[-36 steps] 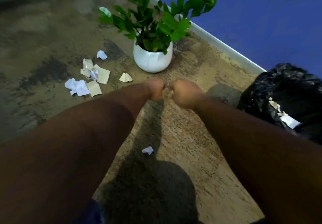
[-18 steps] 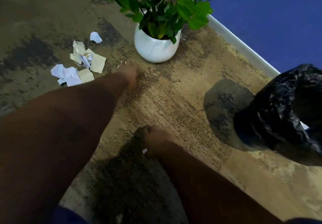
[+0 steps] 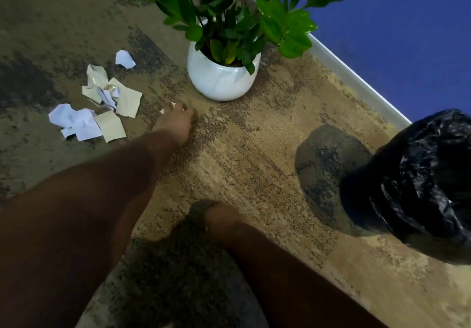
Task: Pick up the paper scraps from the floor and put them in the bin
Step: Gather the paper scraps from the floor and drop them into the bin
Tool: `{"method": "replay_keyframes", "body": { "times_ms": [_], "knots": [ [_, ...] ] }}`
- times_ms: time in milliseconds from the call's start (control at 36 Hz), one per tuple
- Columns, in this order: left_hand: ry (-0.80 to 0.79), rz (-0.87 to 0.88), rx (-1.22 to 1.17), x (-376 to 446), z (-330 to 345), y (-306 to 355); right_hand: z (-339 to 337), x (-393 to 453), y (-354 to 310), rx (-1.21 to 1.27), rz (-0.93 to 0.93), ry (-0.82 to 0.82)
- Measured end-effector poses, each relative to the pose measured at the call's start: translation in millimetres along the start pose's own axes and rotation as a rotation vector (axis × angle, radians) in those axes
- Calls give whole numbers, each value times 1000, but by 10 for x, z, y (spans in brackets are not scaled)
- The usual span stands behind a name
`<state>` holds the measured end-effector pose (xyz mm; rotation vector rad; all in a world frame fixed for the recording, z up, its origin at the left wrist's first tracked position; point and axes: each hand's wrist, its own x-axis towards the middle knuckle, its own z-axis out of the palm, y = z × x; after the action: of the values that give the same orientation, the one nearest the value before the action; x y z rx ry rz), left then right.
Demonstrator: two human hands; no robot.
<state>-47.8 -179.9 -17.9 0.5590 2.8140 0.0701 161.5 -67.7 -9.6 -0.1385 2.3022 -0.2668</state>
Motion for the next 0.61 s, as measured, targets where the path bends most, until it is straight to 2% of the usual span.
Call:
{"method": "replay_keyframes", "body": {
  "times_ms": [83, 139, 278, 444, 556, 611],
  "knots": [
    [107, 60, 126, -74, -17, 40, -190, -80, -2, 73, -9, -28],
    [152, 114, 209, -154, 11, 50, -349, -142, -3, 86, -6, 14],
    [75, 177, 186, -338, -27, 2, -845, -267, 49, 96, 26, 202],
    [-8, 100, -150, -432, -307, 306, -1491, -461, 333, 65, 48, 385],
    [64, 89, -427, -467, -590, 769, -1709, -677, 587, 25, 112, 498],
    [118, 158, -548, -469, -772, 1084, -1765, -824, 748, 10, 145, 555]
  ]
}}
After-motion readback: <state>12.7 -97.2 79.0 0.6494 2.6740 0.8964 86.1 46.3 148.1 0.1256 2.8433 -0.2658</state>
